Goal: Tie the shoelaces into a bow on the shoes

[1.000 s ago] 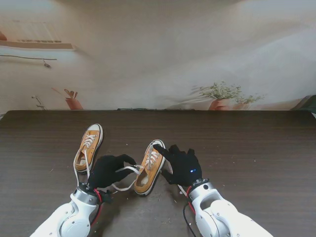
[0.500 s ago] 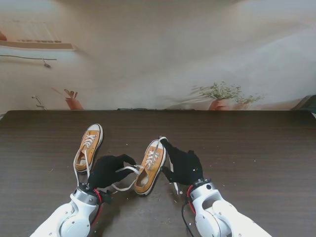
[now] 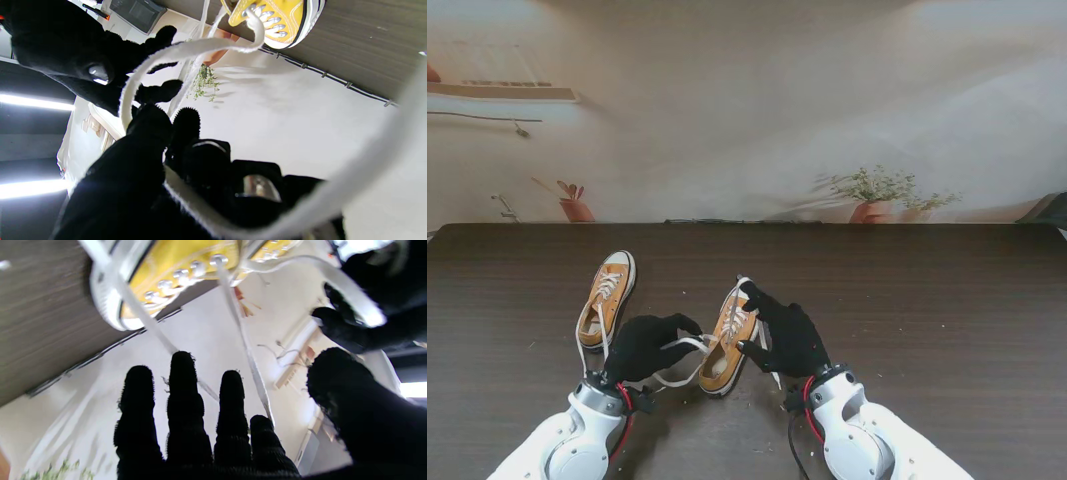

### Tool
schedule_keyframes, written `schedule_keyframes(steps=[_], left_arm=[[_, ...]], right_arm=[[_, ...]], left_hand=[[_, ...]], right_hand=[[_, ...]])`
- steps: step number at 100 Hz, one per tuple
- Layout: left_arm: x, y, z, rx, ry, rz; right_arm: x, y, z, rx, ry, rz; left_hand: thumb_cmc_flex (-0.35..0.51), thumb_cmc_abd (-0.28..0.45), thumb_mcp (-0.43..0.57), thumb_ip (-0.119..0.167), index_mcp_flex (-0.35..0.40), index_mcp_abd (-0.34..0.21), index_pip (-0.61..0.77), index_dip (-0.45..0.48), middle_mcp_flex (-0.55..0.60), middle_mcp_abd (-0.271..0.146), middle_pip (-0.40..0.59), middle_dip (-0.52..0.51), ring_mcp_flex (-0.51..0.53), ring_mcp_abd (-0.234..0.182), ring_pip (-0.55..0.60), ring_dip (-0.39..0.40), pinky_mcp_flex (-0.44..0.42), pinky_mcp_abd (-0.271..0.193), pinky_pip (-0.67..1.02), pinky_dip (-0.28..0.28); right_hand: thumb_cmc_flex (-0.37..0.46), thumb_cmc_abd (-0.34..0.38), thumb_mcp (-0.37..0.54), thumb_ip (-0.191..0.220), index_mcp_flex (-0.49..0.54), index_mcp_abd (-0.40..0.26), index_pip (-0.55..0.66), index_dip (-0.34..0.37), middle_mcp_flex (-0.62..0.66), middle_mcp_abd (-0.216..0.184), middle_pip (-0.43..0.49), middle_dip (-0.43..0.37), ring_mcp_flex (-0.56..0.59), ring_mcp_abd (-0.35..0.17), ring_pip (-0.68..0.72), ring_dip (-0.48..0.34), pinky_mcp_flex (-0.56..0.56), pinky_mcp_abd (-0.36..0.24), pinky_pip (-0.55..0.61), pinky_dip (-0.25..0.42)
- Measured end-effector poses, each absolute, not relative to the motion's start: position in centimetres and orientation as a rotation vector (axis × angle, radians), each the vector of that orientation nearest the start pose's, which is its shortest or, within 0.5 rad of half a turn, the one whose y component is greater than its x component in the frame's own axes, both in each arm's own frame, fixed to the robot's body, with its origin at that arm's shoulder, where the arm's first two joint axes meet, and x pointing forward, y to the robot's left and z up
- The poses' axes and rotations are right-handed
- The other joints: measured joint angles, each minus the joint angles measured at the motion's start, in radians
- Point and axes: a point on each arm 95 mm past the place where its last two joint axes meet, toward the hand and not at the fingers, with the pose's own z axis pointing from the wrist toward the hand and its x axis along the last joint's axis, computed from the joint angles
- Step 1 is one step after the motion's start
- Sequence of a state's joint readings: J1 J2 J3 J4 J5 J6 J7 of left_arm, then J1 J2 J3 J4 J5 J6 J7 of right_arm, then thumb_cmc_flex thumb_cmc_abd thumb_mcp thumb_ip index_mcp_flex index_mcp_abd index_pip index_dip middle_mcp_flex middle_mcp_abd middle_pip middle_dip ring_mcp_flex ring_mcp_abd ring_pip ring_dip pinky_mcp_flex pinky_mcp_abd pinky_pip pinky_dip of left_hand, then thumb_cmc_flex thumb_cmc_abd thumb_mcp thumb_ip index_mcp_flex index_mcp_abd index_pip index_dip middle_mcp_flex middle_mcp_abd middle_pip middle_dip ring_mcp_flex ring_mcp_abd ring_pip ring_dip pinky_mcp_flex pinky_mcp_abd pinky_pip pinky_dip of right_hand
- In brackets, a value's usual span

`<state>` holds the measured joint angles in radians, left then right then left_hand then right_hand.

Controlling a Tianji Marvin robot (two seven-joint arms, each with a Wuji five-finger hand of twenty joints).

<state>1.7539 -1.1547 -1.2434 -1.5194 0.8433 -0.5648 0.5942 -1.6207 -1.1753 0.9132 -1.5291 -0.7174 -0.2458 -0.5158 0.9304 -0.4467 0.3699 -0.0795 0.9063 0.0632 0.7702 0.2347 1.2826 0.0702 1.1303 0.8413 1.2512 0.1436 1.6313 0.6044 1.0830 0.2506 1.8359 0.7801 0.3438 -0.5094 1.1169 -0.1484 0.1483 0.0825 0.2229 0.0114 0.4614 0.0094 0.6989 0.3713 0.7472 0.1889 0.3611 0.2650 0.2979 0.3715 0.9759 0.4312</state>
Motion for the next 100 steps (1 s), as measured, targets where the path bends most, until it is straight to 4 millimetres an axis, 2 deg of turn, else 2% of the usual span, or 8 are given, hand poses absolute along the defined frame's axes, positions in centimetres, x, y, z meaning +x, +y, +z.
schedule_keyframes(steps=[9,19,34,45,52,66,90,100], left_arm=[[32.2,-1.0,-35.0,-1.095,1.059,-2.256],[32.1,-0.8,-34.9,-1.090,1.055,-2.252],[31.9,-0.4,-34.7,-1.081,1.046,-2.243],[31.9,-0.2,-34.7,-1.076,1.044,-2.239],[31.8,-0.1,-34.6,-1.073,1.042,-2.236],[31.8,0.4,-34.3,-1.060,1.027,-2.228],[32.1,1.7,-33.6,-1.044,0.995,-2.205],[32.2,2.1,-33.2,-1.035,0.983,-2.202]], right_arm=[[32.4,11.0,-36.6,-1.570,-1.326,-2.677],[32.6,11.0,-37.0,-1.605,-1.229,-2.643],[32.7,11.2,-37.2,-1.689,-0.907,-2.504],[32.3,11.6,-37.2,-1.742,-0.747,-2.431],[32.1,11.8,-37.3,-1.758,-0.703,-2.410],[32.0,12.0,-37.4,-1.839,-0.379,-2.223],[31.6,12.6,-37.3,-1.899,-0.160,-2.009],[31.6,12.9,-37.2,-1.912,-0.188,-2.019]], left_hand=[[0.000,0.000,0.000,0.000,0.000,0.000,0.000,0.000,0.000,0.000,0.000,0.000,0.000,0.000,0.000,0.000,0.000,0.000,0.000,0.000],[0.000,0.000,0.000,0.000,0.000,0.000,0.000,0.000,0.000,0.000,0.000,0.000,0.000,0.000,0.000,0.000,0.000,0.000,0.000,0.000],[0.000,0.000,0.000,0.000,0.000,0.000,0.000,0.000,0.000,0.000,0.000,0.000,0.000,0.000,0.000,0.000,0.000,0.000,0.000,0.000],[0.000,0.000,0.000,0.000,0.000,0.000,0.000,0.000,0.000,0.000,0.000,0.000,0.000,0.000,0.000,0.000,0.000,0.000,0.000,0.000],[0.000,0.000,0.000,0.000,0.000,0.000,0.000,0.000,0.000,0.000,0.000,0.000,0.000,0.000,0.000,0.000,0.000,0.000,0.000,0.000],[0.000,0.000,0.000,0.000,0.000,0.000,0.000,0.000,0.000,0.000,0.000,0.000,0.000,0.000,0.000,0.000,0.000,0.000,0.000,0.000],[0.000,0.001,-0.003,0.000,0.000,0.000,0.000,0.000,0.000,0.000,0.000,0.000,0.000,-0.001,0.000,0.000,0.000,0.000,0.000,0.000],[0.000,0.010,-0.003,0.000,0.000,0.000,0.000,0.000,0.000,0.000,0.000,0.000,0.000,-0.001,0.000,0.000,0.000,0.000,0.000,0.000]], right_hand=[[-0.011,0.000,0.000,0.000,-0.003,-0.030,0.037,0.000,-0.033,0.000,-0.008,-0.013,-0.041,-0.017,-0.063,-0.034,-0.041,-0.048,-0.029,-0.090],[-0.011,0.001,0.030,0.000,-0.005,-0.054,0.211,0.027,-0.053,0.000,-0.006,-0.013,-0.058,-0.018,-0.099,-0.053,-0.078,-0.064,-0.032,-0.162],[-0.022,-0.025,0.050,0.000,-0.016,-0.114,0.459,0.123,-0.061,0.010,0.001,-0.012,-0.081,-0.019,-0.113,-0.054,-0.117,-0.082,-0.057,-0.199],[-0.021,-0.031,0.050,0.000,-0.016,-0.147,0.556,0.168,-0.061,0.012,0.001,-0.012,-0.081,-0.019,-0.114,-0.054,-0.132,-0.090,-0.068,-0.205],[-0.020,-0.044,0.061,0.000,-0.012,-0.173,0.578,0.180,-0.059,0.012,0.001,-0.012,-0.081,-0.021,-0.114,-0.054,-0.137,-0.101,-0.078,-0.212],[-0.019,-0.068,0.082,0.000,0.123,-0.196,0.592,0.204,-0.010,0.012,-0.007,-0.012,-0.083,-0.027,-0.115,-0.055,-0.146,-0.111,-0.092,-0.216],[0.031,-0.104,0.101,0.000,0.327,-0.215,0.583,0.239,0.061,0.012,-0.008,-0.012,-0.083,-0.039,-0.115,-0.055,-0.147,-0.119,-0.094,-0.217],[0.031,-0.115,0.101,0.000,0.404,-0.194,0.583,0.251,0.141,0.022,-0.008,-0.012,-0.056,-0.039,-0.106,-0.055,-0.145,-0.119,-0.094,-0.217]])
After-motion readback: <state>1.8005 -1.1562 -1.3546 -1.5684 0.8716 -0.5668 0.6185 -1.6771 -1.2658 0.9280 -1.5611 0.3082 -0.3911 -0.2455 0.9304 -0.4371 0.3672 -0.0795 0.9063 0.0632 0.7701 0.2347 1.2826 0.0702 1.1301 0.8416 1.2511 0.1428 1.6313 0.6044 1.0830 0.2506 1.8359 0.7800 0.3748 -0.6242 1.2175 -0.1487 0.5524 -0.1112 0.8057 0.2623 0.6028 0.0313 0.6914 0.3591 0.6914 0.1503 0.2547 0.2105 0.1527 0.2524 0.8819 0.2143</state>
